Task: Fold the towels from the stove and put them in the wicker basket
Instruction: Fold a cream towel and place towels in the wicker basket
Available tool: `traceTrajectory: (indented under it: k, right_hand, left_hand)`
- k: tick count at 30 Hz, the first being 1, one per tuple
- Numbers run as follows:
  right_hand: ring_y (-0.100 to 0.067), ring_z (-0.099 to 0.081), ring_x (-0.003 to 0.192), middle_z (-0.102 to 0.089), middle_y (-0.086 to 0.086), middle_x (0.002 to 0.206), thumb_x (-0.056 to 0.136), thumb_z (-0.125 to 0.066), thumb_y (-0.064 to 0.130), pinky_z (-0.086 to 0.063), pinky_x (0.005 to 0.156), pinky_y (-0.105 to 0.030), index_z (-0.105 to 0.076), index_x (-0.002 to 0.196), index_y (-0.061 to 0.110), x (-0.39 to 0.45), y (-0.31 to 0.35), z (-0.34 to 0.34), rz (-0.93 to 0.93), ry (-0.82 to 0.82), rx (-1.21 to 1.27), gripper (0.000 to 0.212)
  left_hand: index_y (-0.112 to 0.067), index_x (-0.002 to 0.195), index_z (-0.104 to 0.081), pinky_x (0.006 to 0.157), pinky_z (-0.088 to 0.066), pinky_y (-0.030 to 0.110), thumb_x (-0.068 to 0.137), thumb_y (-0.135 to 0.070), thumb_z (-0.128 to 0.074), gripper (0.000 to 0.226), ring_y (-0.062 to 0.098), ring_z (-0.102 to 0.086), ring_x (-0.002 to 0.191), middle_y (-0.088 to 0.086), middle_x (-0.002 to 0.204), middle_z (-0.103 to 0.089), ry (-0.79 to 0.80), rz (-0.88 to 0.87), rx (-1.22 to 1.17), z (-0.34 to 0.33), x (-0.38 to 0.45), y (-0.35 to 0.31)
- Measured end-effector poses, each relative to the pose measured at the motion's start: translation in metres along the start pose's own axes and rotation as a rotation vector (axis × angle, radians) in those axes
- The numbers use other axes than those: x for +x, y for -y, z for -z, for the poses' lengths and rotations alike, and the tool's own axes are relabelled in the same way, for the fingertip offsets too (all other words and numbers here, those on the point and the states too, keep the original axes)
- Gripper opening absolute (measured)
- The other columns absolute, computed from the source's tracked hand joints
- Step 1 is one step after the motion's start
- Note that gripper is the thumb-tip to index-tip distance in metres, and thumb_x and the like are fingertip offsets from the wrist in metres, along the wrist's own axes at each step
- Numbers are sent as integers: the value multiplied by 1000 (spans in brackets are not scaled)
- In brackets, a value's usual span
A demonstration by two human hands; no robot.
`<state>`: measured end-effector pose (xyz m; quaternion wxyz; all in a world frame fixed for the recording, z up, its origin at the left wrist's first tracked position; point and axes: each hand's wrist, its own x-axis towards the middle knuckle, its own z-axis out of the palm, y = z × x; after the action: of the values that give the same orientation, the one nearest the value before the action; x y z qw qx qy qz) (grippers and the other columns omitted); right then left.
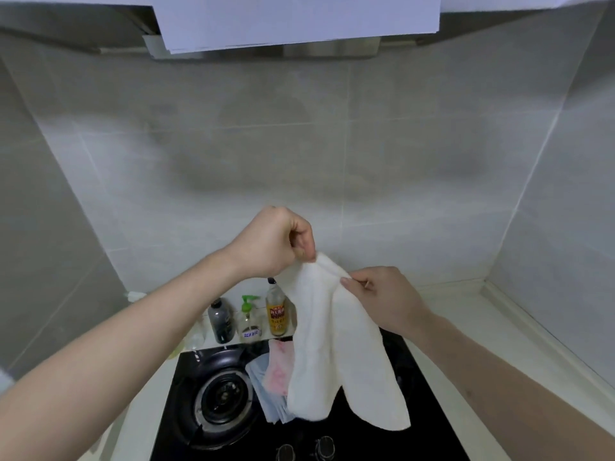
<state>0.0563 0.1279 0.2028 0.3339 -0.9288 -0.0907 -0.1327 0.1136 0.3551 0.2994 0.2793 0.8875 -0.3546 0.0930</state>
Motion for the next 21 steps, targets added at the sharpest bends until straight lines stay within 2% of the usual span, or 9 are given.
traceTrajectory:
  k: [7, 10, 13, 15, 17, 19, 21]
  right_hand:
    - [-15, -26, 49, -29, 1, 51, 101, -50, 39, -27, 51, -31, -30, 61, 14, -12, 1, 15, -10, 28, -147, 51]
    - [-15, -26, 49, -28, 2, 50, 101, -49, 37, -26, 51, -31, -30, 61, 15, -15, -1, 27, -17, 17, -180, 50]
    - [-17, -27, 49, -29, 1, 49, 101, -48, 38, -28, 51, -32, -30, 61, 15, -18, -7, 37, -37, -21, -224, 50]
    - [-17, -29, 49, -30, 0, 50, 102, -47, 38, -29, 52, -33, -32, 61, 14, -22, -14, 44, -44, -44, -230, 49]
    - [-18, -29, 51, -30, -1, 51, 102, -47, 37, -28, 52, -33, -33, 64, 11, -24, -23, 54, -43, -69, -191, 48]
    - [-16, -28, 53, -30, 1, 54, 102, -47, 36, -28, 53, -34, -32, 66, 11, -27, -32, 66, -24, -105, -115, 47]
    - [-16, -30, 55, -32, 0, 57, 102, -49, 34, -28, 55, -35, -31, 66, 11, -30, -40, 78, 23, -137, -68, 46]
  left_hand:
    - [-20, 69, -78, 64, -45, 5, 75, -9, -89, 17, -6, -68, 68, -14, 68, -74, -5, -41, 88, -3, -1, -15]
    - [-21, 65, -72, 66, -49, 8, 73, -10, -90, 23, -4, -69, 69, -13, 67, -74, -1, -62, 103, -7, 3, -27]
    - [-22, 64, -70, 65, -48, 9, 73, 0, -82, 26, -6, -68, 69, -21, 63, -68, -1, -112, 136, -19, 7, -43]
    - [-25, 65, -70, 67, -52, 16, 71, 3, -74, 29, -3, -67, 70, -20, 64, -69, -15, -110, 137, -29, 10, -53]
    - [-29, 64, -68, 68, -56, 25, 74, 0, -80, 33, 2, -68, 68, -13, 67, -72, -25, -42, 46, -36, 15, -61]
    - [-27, 68, -69, 69, -58, 25, 76, -9, -89, 28, 8, -68, 68, -6, 67, -73, -33, 57, -137, -43, 22, -69]
    - [-21, 75, -73, 69, -54, 23, 77, -12, -90, 20, 9, -65, 68, -6, 65, -72, -44, 154, -310, -51, 30, -78]
